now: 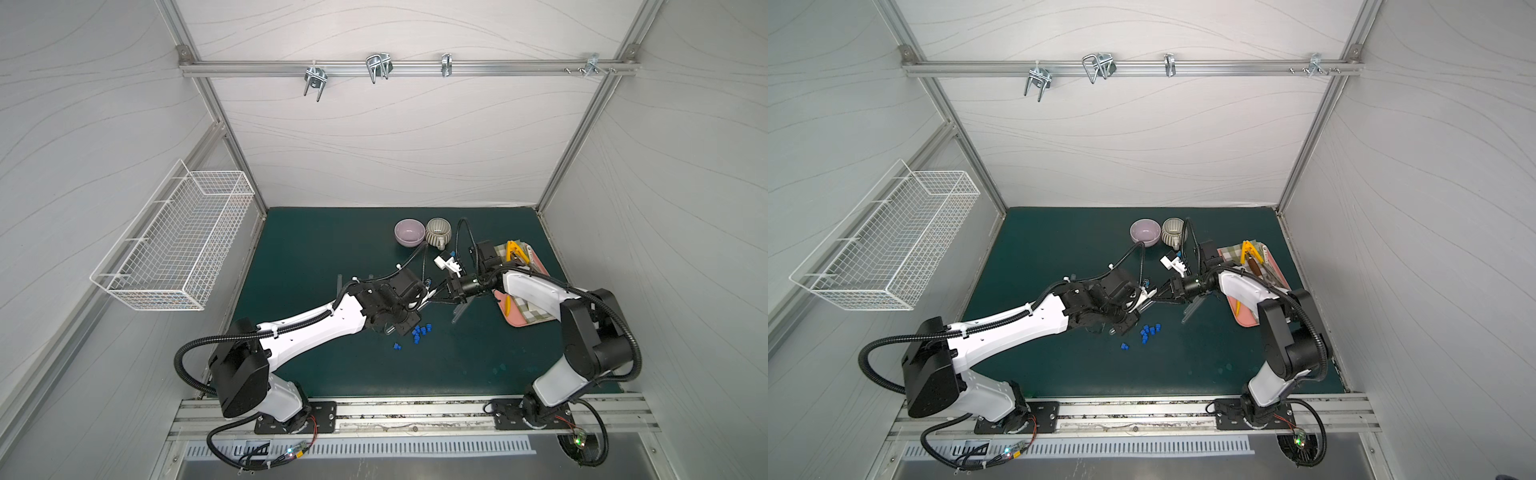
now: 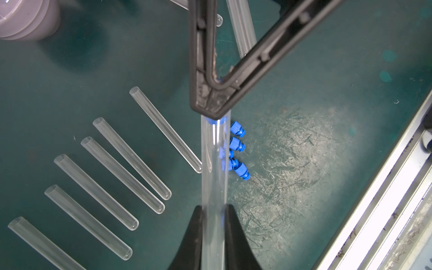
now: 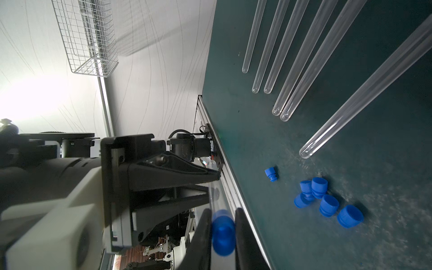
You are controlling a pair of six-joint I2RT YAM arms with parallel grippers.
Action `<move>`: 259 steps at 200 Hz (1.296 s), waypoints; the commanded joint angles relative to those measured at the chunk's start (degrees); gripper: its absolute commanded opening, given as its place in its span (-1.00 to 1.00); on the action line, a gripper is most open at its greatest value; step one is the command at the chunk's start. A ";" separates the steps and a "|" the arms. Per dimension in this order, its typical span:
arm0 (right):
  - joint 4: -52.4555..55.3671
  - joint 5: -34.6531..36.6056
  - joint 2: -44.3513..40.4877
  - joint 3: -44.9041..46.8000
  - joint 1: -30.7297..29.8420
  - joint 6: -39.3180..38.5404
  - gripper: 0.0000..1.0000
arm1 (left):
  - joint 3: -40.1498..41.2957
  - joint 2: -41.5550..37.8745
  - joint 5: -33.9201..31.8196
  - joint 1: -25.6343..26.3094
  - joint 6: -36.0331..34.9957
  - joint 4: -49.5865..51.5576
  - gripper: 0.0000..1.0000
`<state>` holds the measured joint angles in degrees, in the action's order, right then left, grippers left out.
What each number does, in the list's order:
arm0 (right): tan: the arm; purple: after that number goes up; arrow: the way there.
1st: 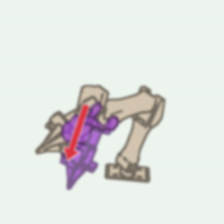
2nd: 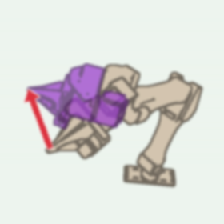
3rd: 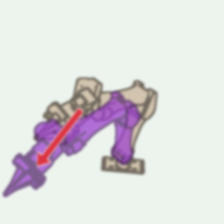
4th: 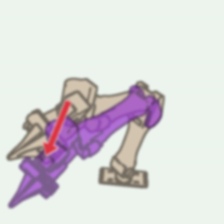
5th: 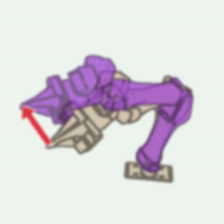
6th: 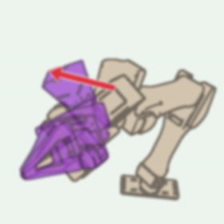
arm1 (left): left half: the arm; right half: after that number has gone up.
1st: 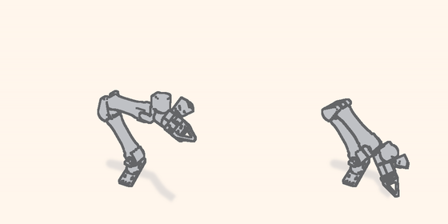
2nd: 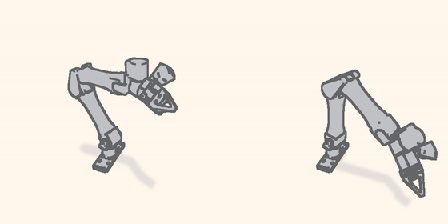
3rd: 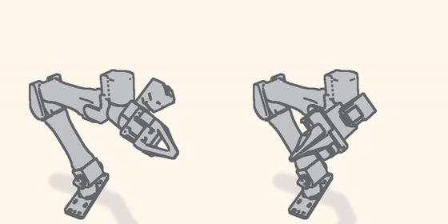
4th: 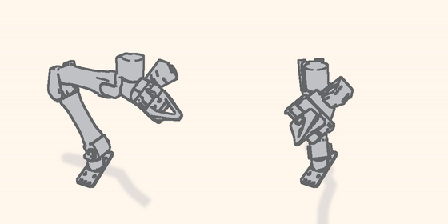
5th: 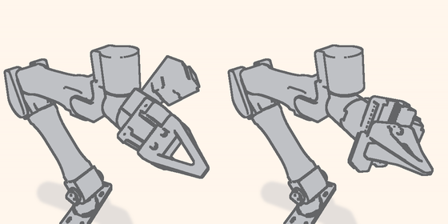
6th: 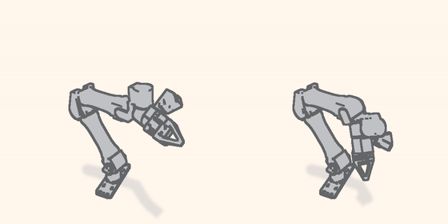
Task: Remove stoppers from test tubes
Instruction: Open the stopper on the test tube.
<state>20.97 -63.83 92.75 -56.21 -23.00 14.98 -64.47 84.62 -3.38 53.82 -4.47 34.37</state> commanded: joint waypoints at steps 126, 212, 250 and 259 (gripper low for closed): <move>-0.88 -2.26 -2.23 1.55 3.37 -0.61 -0.97 | -0.08 0.10 -4.42 0.26 -1.20 -0.81 -0.91; -4.40 -3.86 -5.23 2.85 5.72 2.04 -0.97 | -0.48 1.95 -7.70 0.24 -2.00 0.81 -0.91; 1.27 0.51 -5.56 0.81 5.79 -1.60 -0.97 | -0.47 2.13 -8.31 0.23 -2.26 1.05 -0.91; 4.28 2.94 -5.63 -0.07 5.80 -3.62 -0.97 | -0.45 2.13 -8.40 0.25 -2.38 1.16 -0.91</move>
<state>19.20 -64.47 89.38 -53.98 -18.46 15.66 -64.51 85.65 -7.31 54.85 -6.26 29.17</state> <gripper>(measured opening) 0.161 0.164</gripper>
